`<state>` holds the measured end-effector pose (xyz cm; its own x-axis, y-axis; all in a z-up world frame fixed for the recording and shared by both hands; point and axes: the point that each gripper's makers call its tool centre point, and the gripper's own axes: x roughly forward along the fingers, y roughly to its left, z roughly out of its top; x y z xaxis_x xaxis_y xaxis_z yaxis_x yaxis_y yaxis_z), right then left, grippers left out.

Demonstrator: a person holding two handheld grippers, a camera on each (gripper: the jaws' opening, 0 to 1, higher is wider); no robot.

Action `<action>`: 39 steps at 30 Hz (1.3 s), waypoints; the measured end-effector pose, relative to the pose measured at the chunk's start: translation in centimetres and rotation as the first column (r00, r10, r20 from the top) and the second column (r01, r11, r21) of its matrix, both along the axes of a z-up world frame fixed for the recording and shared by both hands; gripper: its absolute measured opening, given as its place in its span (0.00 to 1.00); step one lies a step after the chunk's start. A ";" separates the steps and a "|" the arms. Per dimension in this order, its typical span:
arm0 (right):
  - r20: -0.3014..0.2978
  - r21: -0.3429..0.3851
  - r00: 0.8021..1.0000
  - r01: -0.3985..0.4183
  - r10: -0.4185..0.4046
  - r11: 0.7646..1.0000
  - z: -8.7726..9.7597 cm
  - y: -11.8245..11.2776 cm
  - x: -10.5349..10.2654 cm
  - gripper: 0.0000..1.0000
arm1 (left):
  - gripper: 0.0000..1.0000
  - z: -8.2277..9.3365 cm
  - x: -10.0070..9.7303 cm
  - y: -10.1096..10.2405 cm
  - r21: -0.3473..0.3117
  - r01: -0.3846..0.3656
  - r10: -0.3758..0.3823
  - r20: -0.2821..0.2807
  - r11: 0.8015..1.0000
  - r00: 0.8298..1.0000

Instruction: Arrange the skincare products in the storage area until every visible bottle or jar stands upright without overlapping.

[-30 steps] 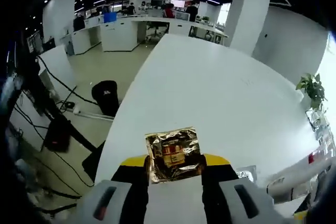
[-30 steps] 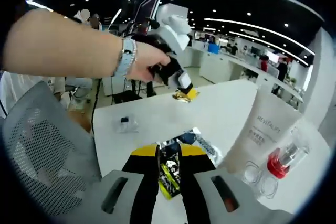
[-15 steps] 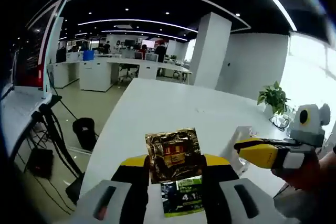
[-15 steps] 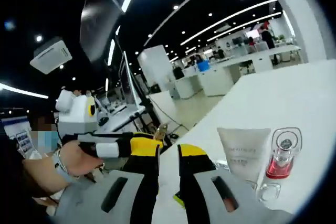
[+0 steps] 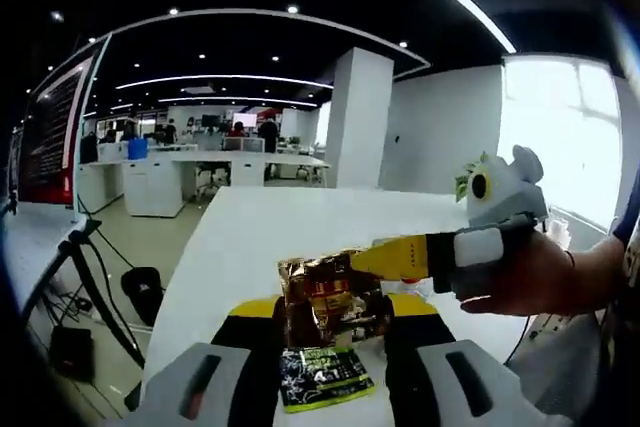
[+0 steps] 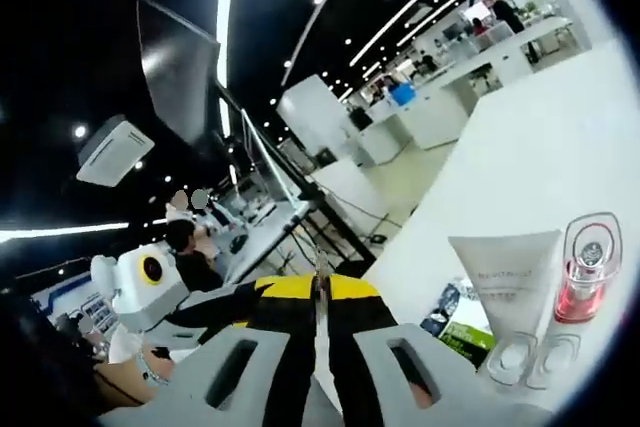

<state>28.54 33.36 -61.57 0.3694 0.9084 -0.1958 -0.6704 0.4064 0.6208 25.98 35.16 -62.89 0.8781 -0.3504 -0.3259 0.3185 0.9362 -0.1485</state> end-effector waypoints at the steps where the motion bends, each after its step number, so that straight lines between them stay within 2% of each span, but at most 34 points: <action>1: 0.013 0.005 1.000 -0.003 0.003 1.000 0.1 0.0 0.0 0.00 | 0.34 -0.1 0.0 0.2 0.014 0.001 -0.001 0.003 1.000 1.000; 3: 0.017 0.007 1.000 0.003 -0.003 1.000 0.1 -0.3 -0.1 0.00 | 0.31 -0.3 -0.3 0.5 0.000 -0.001 0.001 -0.003 1.000 1.000; 6: 0.069 -0.008 0.997 0.018 -0.017 1.000 0.0 -0.9 -0.1 0.00 | 0.36 -0.2 -0.9 0.1 -0.077 0.050 -0.051 -0.014 0.996 0.999; 9: 0.056 0.029 0.998 0.001 -0.003 1.000 0.3 -1.1 -0.5 0.00 | 0.37 -0.8 -1.0 0.8 -0.101 0.053 -0.059 -0.055 0.993 0.997; 10: 0.052 0.036 0.999 -0.003 0.001 0.999 0.3 -1.1 -0.6 0.00 | 0.35 -0.9 -1.1 0.9 -0.114 0.059 -0.066 -0.062 0.992 0.996; 12: 0.048 0.064 0.999 -0.017 0.014 0.998 0.6 -1.1 -1.1 0.00 | 0.33 -0.9 -1.4 0.7 -0.191 0.083 -0.101 -0.089 0.978 0.991; 13: 0.045 0.076 0.999 -0.031 0.028 0.997 0.7 -0.9 -1.5 0.00 | 0.32 -1.1 -1.6 0.5 -0.235 0.094 -0.124 -0.120 0.968 0.985; 14: 0.045 0.077 0.999 -0.035 0.031 0.996 0.6 -0.9 -1.6 0.00 | 0.30 -1.2 -1.7 0.5 -0.256 0.099 -0.136 -0.131 0.962 0.982; 17: 0.060 0.078 0.998 -0.032 0.027 0.996 0.6 -0.7 -2.0 0.00 | 0.16 -1.4 -2.0 0.5 -0.315 0.098 -0.152 -0.152 0.944 0.977; 20: 0.072 0.046 0.997 -0.018 0.015 0.999 -0.1 -0.2 -2.0 0.00 | 0.03 -2.0 -2.0 1.5 -0.263 0.048 -0.098 -0.181 0.964 0.979; 23: 0.105 -0.009 0.994 0.009 -0.008 1.000 -0.9 0.3 -1.7 0.00 | 0.01 -2.5 -1.8 1.9 -0.244 0.015 -0.073 -0.229 0.970 0.971; 25: 0.137 -0.064 0.991 0.016 -0.007 0.998 -1.5 0.8 -1.4 0.00 | 0.01 -2.9 -1.4 2.8 -0.209 -0.013 -0.042 -0.257 0.978 0.966; 29: 0.226 -0.172 0.974 0.070 -0.030 0.983 -2.2 2.2 0.1 0.00 | 0.01 -2.9 -0.2 4.5 -0.147 -0.081 0.038 -0.274 0.986 0.961; 31: 0.260 -0.221 0.965 0.097 -0.037 0.970 -2.5 3.2 1.1 0.00 | 0.01 -3.1 0.6 5.6 -0.107 -0.132 0.094 -0.305 0.985 0.948; 32: 0.294 -0.275 0.956 0.111 -0.027 0.955 -2.9 3.8 1.6 0.00 | 0.01 -3.2 1.2 6.2 -0.082 -0.157 0.123 -0.321 0.984 0.939; 34: 0.360 -0.335 0.933 0.138 -0.009 0.932 -3.4 4.8 2.6 0.00 | 0.01 -3.3 2.4 7.1 -0.042 -0.193 0.169 -0.330 0.980 0.929; 36: 0.394 -0.383 0.919 0.168 -0.004 0.908 -4.3 5.8 3.8 0.01 | 0.01 -3.5 3.6 7.9 -0.021 -0.220 0.199 -0.352 0.975 0.915; 39: 0.385 -0.423 0.923 0.184 -0.007 0.887 -5.7 6.9 5.0 0.01 | 0.01 -4.3 5.0 8.9 -0.005 -0.250 0.229 -0.376 0.968 0.898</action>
<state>33.57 40.29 -67.22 0.5740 0.7130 -0.4027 -0.7543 0.6518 0.0789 30.95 44.08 -67.15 0.7576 -0.1699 -0.6303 -0.0016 0.9651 -0.2620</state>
